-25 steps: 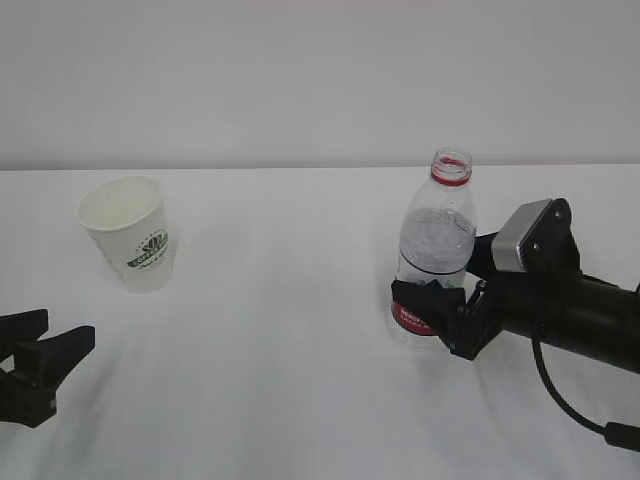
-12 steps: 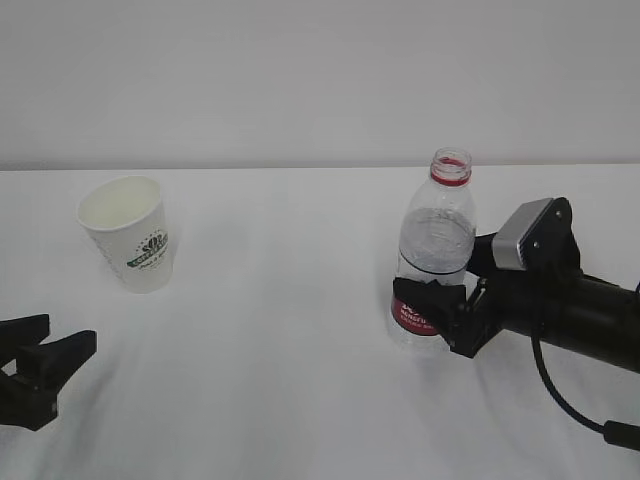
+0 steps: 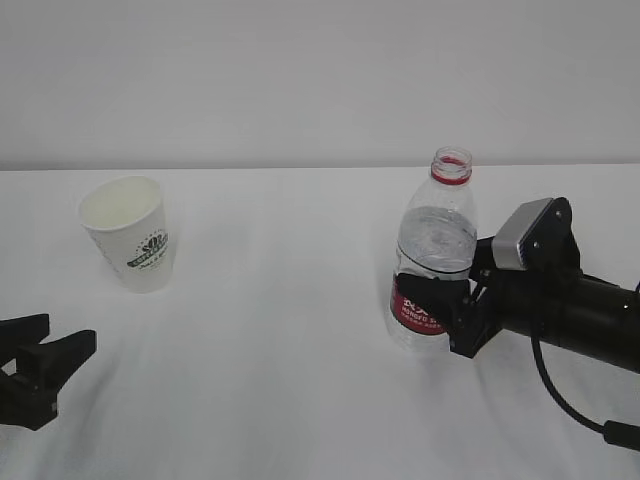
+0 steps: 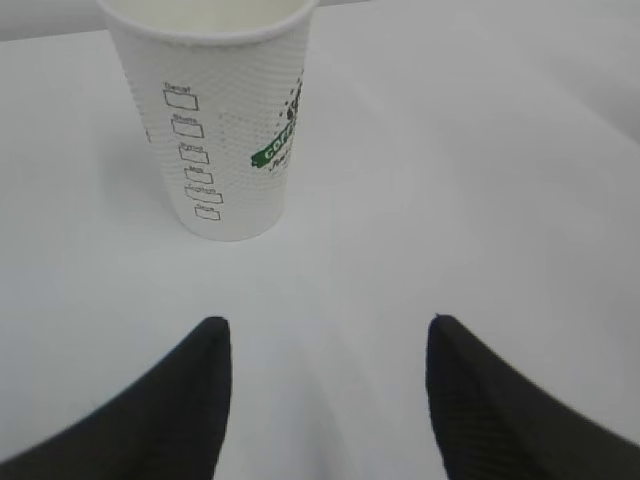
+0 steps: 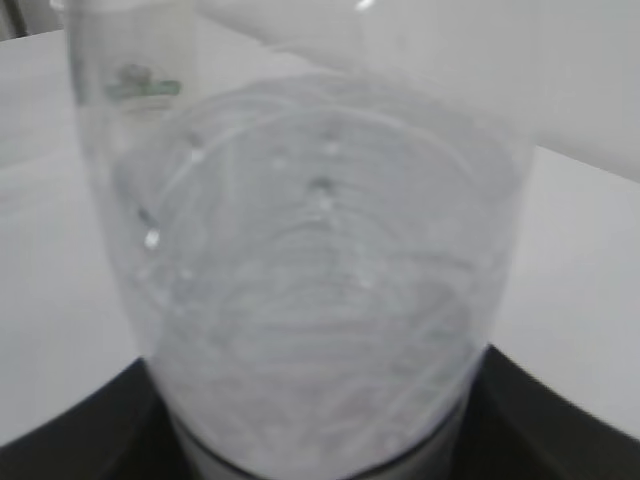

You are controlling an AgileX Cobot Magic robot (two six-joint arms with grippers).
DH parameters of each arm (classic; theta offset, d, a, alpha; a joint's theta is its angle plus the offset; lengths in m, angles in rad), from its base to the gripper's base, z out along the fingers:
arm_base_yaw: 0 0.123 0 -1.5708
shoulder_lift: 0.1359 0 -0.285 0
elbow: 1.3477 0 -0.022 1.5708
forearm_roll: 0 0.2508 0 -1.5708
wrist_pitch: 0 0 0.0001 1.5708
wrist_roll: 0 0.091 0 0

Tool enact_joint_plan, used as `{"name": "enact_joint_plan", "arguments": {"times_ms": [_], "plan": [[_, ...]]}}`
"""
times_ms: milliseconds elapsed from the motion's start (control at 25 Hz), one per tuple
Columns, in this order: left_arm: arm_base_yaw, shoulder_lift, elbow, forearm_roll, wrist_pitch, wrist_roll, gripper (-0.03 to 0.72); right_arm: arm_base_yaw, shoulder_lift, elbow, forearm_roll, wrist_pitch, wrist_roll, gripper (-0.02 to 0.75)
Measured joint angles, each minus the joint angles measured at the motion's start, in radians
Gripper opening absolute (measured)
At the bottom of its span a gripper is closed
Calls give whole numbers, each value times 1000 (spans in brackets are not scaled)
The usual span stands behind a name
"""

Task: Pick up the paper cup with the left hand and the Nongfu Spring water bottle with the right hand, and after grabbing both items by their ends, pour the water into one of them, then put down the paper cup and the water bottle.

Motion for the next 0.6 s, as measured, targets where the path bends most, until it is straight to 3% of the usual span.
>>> {"name": "enact_joint_plan", "arguments": {"times_ms": [600], "plan": [[0, 0, 0, 0, 0, 0, 450, 2, 0, 0, 67, 0, 35, 426]]}}
